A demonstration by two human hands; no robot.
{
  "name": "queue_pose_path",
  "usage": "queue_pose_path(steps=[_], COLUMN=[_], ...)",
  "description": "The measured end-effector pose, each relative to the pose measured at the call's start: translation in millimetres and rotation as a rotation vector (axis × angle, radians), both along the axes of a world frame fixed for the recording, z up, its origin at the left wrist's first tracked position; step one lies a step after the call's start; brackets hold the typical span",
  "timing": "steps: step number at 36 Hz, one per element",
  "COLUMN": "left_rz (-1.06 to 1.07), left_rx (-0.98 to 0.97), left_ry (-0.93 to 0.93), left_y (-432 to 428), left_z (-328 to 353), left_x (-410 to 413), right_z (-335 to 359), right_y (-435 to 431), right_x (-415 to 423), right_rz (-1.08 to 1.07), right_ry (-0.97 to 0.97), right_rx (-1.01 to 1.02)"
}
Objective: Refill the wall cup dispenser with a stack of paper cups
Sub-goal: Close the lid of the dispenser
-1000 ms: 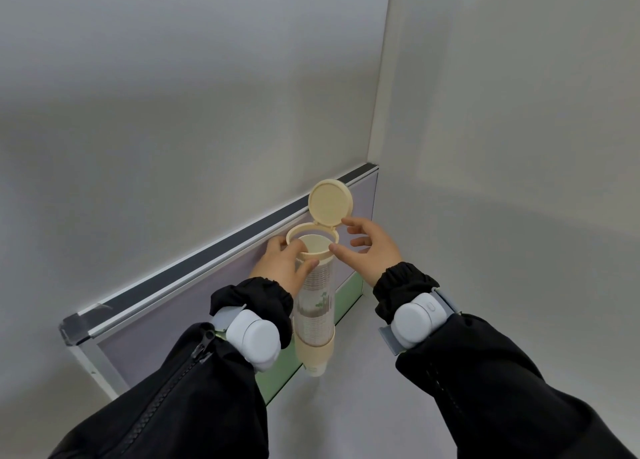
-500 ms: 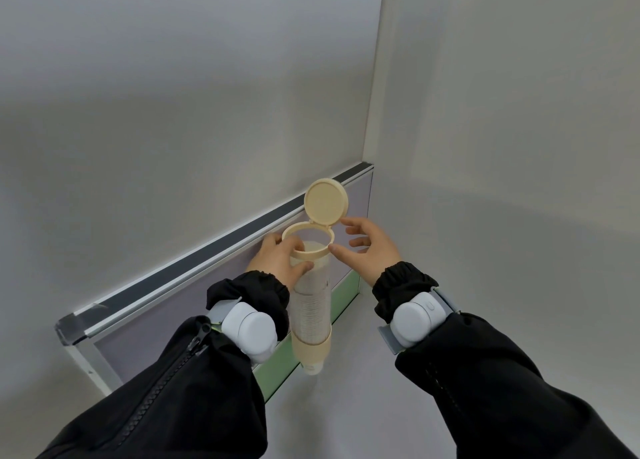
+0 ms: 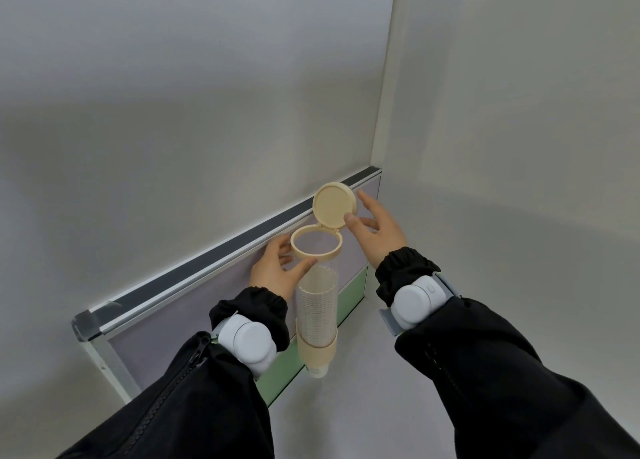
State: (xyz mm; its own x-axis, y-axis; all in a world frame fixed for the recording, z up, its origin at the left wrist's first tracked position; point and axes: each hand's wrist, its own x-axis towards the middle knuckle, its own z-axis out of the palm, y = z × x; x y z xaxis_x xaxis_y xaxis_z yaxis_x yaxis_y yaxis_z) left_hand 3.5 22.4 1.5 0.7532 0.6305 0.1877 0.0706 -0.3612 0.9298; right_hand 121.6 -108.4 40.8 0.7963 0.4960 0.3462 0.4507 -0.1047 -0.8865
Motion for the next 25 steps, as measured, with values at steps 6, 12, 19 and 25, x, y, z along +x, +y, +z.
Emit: queue_pose_path(steps=[6, 12, 19, 25], left_rz=[0.021, 0.052, 0.049, 0.040], left_rx=[-0.003, -0.012, -0.014, 0.011], left_ry=[0.003, -0.009, -0.013, -0.003], left_y=[-3, -3, -4, -2], left_z=[-3, -8, -12, -12], left_x=[0, 1, 1, 1], right_z=[4, 5, -27, -46], right_y=[9, 8, 2, -8], right_x=[2, -7, -34, -46], right_rz=[0.024, 0.018, 0.040, 0.060], right_ry=[0.082, 0.042, -0.374, -0.563], right_rx=[0.007, 0.044, -0.161, -0.289])
